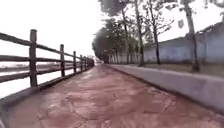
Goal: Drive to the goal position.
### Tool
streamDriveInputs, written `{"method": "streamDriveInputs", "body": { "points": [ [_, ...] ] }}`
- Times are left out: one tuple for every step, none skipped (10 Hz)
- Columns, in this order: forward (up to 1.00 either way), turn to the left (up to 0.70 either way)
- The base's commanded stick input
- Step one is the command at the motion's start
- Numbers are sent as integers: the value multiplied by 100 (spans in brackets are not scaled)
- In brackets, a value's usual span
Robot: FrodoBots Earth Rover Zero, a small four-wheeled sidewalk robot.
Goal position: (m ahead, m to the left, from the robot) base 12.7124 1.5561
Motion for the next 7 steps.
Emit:
{"method": "streamDriveInputs", "body": {
  "points": [
    [100, 13],
    [100, 0],
    [100, 0],
    [100, 0],
    [100, 0],
    [100, 0],
    [100, 0]
  ]
}}
